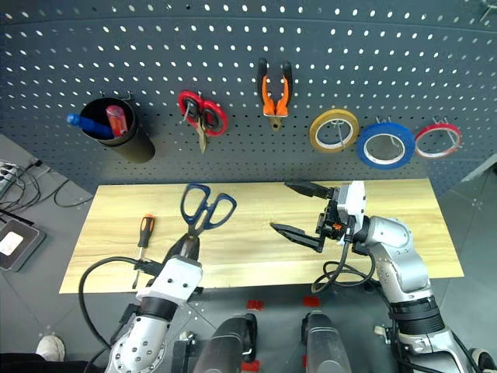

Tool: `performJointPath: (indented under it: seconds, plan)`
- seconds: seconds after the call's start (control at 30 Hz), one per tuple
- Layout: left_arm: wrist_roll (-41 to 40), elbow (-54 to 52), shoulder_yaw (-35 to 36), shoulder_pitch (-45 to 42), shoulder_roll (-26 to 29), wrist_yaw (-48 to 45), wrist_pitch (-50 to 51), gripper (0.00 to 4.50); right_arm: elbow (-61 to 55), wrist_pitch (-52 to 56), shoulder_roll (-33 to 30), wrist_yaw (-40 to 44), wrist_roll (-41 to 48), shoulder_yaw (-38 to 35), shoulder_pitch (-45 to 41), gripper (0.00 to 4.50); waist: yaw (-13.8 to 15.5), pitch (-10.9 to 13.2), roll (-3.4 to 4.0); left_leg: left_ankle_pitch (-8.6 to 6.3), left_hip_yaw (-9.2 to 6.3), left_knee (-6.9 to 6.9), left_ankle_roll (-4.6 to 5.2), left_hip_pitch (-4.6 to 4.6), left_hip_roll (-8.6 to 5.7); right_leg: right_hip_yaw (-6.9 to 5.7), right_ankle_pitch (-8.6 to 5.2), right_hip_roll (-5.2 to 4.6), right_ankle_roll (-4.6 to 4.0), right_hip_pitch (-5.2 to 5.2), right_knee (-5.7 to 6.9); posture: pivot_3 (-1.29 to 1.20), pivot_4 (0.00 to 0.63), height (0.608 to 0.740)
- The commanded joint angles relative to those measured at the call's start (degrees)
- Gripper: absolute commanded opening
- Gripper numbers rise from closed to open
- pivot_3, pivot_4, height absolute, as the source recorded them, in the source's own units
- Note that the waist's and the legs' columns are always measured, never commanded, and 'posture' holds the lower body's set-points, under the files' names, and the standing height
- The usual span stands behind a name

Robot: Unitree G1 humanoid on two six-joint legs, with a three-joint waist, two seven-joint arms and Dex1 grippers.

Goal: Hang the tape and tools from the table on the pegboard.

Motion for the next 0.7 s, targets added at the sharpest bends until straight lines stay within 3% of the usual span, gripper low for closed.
performJointPath:
  seconds: [0.03,0.7]
  plan:
    - [2.39,-0.25,3.13,-1.87,-1.27,1.13,-3.97,0.56,-1.3,-1.22,1.25,-0.67,0.88,-1.22,-1.36,4.5,0.06,-0.53,-0.03,0.0,0.0,0.01,0.0,0.0,0.0,-0.01,0.0,0.01,0.0,0.01,0.0,-0.07,0.174,0.74]
    - [-3.14,14.24,7.31,-24.34,-10.44,-7.14,0.65,0.56,4.95,-6.51,5.07,-1.88,-4.36,-0.35,-5.97,4.5,0.18,-3.07,-0.14,0.06,0.08,0.21,-0.06,0.07,-0.04,0.06,0.0,0.09,0.0,0.05,0.23,-0.08,0.172,0.74]
